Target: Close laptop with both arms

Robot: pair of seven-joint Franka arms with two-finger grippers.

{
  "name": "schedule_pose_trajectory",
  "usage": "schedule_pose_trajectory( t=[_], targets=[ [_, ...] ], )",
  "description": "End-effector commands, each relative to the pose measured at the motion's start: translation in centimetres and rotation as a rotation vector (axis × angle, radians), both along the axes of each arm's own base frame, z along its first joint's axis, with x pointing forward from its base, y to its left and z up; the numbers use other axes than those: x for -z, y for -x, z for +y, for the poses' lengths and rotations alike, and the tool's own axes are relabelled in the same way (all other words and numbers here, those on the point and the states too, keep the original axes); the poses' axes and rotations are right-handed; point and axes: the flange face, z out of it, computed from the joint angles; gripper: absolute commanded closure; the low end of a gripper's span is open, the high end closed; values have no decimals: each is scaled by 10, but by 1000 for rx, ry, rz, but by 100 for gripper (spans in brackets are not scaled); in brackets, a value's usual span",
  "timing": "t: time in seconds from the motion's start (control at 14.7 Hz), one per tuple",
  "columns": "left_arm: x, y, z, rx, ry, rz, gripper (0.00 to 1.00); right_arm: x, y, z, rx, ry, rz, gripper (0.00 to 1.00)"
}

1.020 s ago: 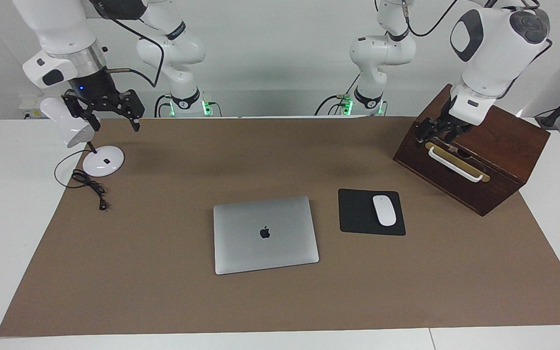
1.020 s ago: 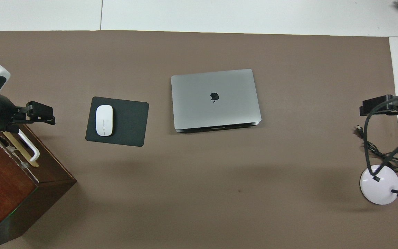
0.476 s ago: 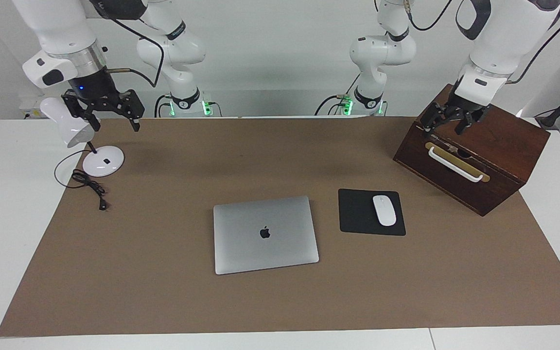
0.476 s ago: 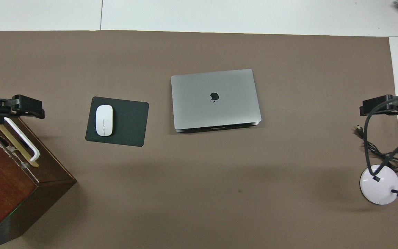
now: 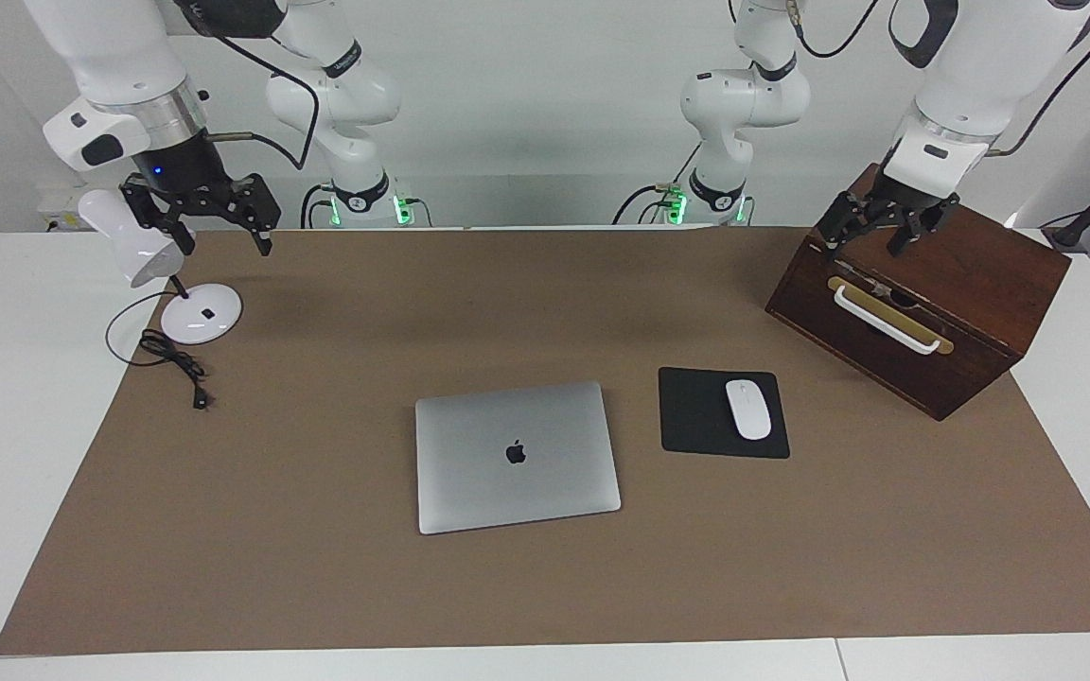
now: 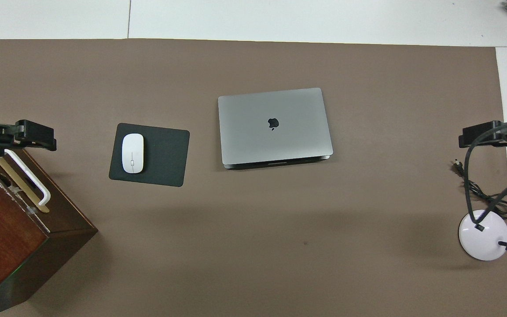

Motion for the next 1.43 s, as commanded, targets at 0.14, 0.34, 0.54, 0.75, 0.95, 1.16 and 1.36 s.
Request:
schedule_pose_trajectory(
  t=[0.14,0.34,0.54,0.75,0.95,1.16,1.36],
  targets=[
    [2,-2,4,40,-24,-17,0,-2,5,0,-29,-7,-24,0],
    [3,-4,3,46,-23,-29,0,-1,5,2,-32,-7,-23,0],
    [8,-8,3,46,-20,-48,0,-1,5,-2,-24,-7,-24,0],
    [11,-10,4,46,-25,-47,0,-1,5,-4,-21,-7,-23,0],
    [12,-10,4,46,-24,-45,0,-1,5,-5,-20,-7,-23,0],
    [12,-10,4,46,-22,-49,0,-1,5,-4,-20,-7,-23,0],
    [11,-10,4,46,-22,-51,0,-3,5,-5,-18,-7,-28,0]
  ],
)
